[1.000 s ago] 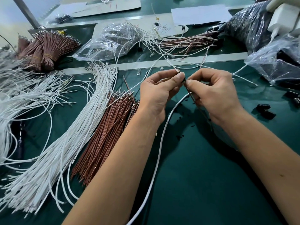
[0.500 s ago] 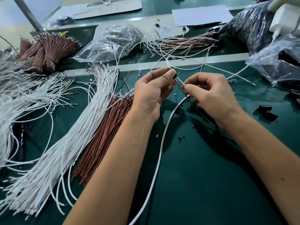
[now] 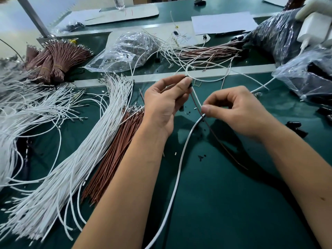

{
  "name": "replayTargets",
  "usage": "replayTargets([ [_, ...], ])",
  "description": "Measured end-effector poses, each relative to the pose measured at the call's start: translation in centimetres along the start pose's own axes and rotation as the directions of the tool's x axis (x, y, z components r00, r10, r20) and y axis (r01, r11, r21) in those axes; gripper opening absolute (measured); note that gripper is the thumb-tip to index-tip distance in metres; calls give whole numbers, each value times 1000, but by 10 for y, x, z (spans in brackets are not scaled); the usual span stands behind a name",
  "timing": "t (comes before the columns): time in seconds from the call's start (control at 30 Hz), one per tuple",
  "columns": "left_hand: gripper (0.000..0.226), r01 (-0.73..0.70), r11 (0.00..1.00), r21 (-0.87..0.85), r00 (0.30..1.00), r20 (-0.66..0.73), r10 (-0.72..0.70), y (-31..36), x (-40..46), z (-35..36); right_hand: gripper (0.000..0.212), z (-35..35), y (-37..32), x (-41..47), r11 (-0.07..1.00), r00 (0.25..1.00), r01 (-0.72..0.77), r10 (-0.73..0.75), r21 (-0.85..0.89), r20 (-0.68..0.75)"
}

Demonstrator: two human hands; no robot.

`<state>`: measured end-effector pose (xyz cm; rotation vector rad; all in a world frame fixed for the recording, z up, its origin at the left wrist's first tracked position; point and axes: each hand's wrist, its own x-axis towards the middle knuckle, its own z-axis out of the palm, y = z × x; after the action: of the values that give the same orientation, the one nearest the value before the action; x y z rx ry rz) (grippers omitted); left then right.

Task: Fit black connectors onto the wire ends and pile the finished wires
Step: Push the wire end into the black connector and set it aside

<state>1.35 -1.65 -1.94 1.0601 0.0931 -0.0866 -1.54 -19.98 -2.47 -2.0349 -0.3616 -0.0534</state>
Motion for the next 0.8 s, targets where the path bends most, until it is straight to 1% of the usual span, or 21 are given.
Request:
replayTargets([
  [0.07, 12, -12, 998, -69, 1000, -18, 10, 4, 2, -3, 13, -8, -1, -2, 1000, 988, 18, -15, -22, 157],
  [0.13, 11, -14, 995, -101, 1000, -12, 12, 5, 3, -4, 12, -17, -3, -4, 999, 961, 10, -19, 36, 274],
  [0.2, 10, 2, 996, -94, 1000, 19, 0, 2, 2, 0, 21, -19, -3, -4, 995, 951, -19, -14, 103, 308],
  [0.23, 11, 15, 998, -69, 999, 44, -12, 0, 0, 2, 29, -16, -3, -4, 989, 962, -39, -2, 145, 273],
  [0.3, 11, 38, 999, -6, 994, 105, -37, -3, -3, 6, 37, -7, -1, -3, 969, 991, -60, 29, 240, 131],
  [0.37, 11, 52, 998, 21, 989, 135, -54, -6, -7, 9, 30, 1, 0, -1, 962, 998, -57, 49, 267, 33],
  [0.4, 11, 53, 998, 14, 990, 133, -55, -7, -7, 10, 27, 2, 0, -1, 965, 998, -55, 50, 258, 27],
  [0.43, 11, 57, 998, -11, 991, 126, -55, -7, -7, 10, 25, 0, -1, -2, 966, 998, -53, 41, 253, 54],
  [0.47, 10, 66, 996, -54, 992, 116, -59, -6, -7, 10, 22, -3, -1, -2, 965, 993, -57, 29, 257, 112],
  [0.53, 11, 75, 984, -162, 993, 102, -59, -1, -4, 8, 22, -10, -4, -5, 966, 960, -69, -3, 250, 279],
  [0.63, 25, 60, 965, -257, 991, 132, -26, 7, 0, 0, 22, -16, -6, -9, 975, 846, -118, 1, 187, 533],
  [0.7, 27, 60, 950, -308, 986, 169, -7, 11, 1, -5, 23, -16, -7, -11, 977, 759, -158, 26, 145, 650],
  [0.73, 28, 66, 947, -314, 983, 185, -7, 11, 2, -7, 25, -14, -7, -12, 977, 754, -163, 36, 134, 656],
  [0.77, 29, 70, 953, -295, 980, 197, -11, 10, 3, -7, 27, -10, -8, -10, 975, 788, -167, 45, 143, 614],
  [0.8, 28, 72, 967, -246, 979, 204, -21, 8, 2, -6, 31, -5, -7, -8, 965, 851, -186, 63, 186, 522],
])
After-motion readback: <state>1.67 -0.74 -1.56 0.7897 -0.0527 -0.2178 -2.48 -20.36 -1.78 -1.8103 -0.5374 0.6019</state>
